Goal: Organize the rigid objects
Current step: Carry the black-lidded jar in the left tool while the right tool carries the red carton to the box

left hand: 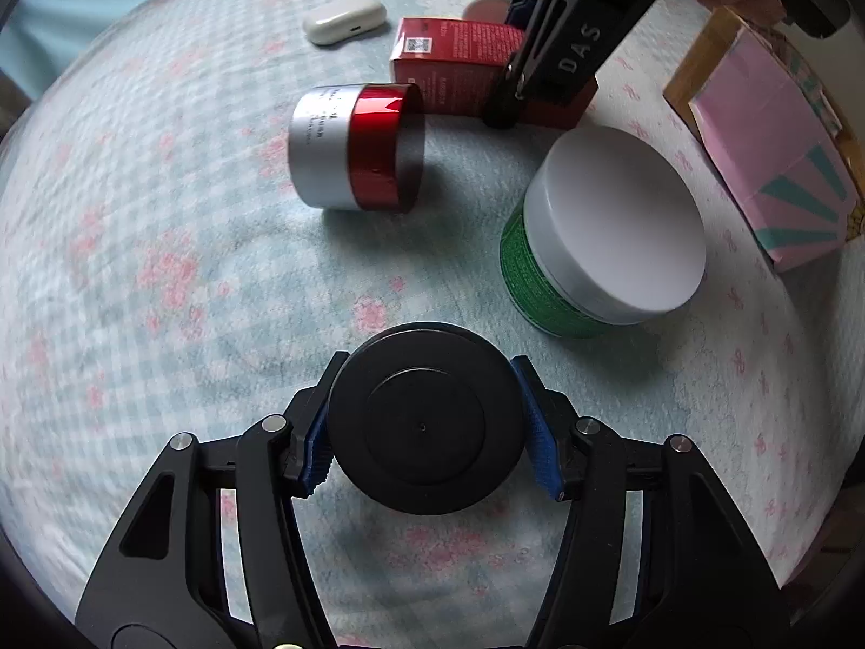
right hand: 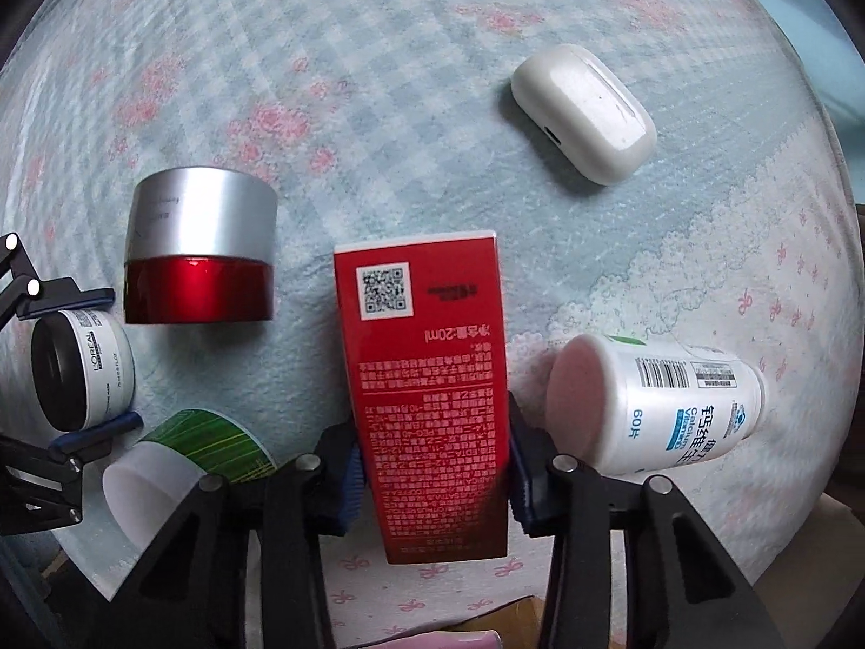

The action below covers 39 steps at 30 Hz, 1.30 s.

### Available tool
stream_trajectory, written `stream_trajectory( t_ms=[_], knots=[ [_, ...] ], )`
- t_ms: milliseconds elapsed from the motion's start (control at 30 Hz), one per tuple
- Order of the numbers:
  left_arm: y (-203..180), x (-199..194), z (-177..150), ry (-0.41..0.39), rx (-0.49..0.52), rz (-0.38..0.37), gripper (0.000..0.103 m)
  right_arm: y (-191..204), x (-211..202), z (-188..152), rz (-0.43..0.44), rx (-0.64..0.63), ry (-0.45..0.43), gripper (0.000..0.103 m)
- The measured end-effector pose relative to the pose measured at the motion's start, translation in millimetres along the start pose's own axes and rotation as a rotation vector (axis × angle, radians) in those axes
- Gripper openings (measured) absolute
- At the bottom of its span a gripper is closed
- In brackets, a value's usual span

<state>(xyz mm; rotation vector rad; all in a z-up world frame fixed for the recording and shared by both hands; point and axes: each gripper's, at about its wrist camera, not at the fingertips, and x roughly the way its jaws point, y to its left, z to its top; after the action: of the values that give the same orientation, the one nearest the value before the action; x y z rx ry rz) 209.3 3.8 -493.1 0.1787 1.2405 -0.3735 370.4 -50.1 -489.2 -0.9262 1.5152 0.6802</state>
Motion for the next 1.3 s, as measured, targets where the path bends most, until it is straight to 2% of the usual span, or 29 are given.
stream_trajectory(
  t_ms=[200,333,433,600,767,867,933,1033,1300],
  knots=[
    [20,-18,-11,-0.020,-0.093,0.004,0.054,11,-4,16,-0.045,0.027,0.009,0.038],
    [33,-34,-19,-0.036,-0.135,0.015,0.054,15,-15,22,-0.023,0.111,0.001,0.038],
    [42,-48,-18,-0.045,-0.157,0.032,0.054,20,-28,27,0.008,0.181,-0.036,0.038],
    [45,-89,-18,-0.075,-0.209,0.054,0.054,20,-66,22,0.080,0.326,-0.102,0.038],
    [54,-136,-9,-0.118,-0.239,0.065,0.054,26,-129,9,0.131,0.430,-0.192,0.038],
    [51,-162,1,-0.146,-0.241,0.053,0.054,29,-167,-18,0.157,0.486,-0.239,0.038],
    [47,-178,12,-0.162,-0.234,0.036,0.054,29,-193,-61,0.164,0.516,-0.264,0.038],
    [41,-203,26,-0.184,-0.225,0.005,0.054,29,-224,-93,0.174,0.557,-0.307,0.038],
    [-3,-257,74,-0.236,-0.137,-0.037,0.054,11,-260,-173,0.218,0.678,-0.395,0.038]
  ],
)
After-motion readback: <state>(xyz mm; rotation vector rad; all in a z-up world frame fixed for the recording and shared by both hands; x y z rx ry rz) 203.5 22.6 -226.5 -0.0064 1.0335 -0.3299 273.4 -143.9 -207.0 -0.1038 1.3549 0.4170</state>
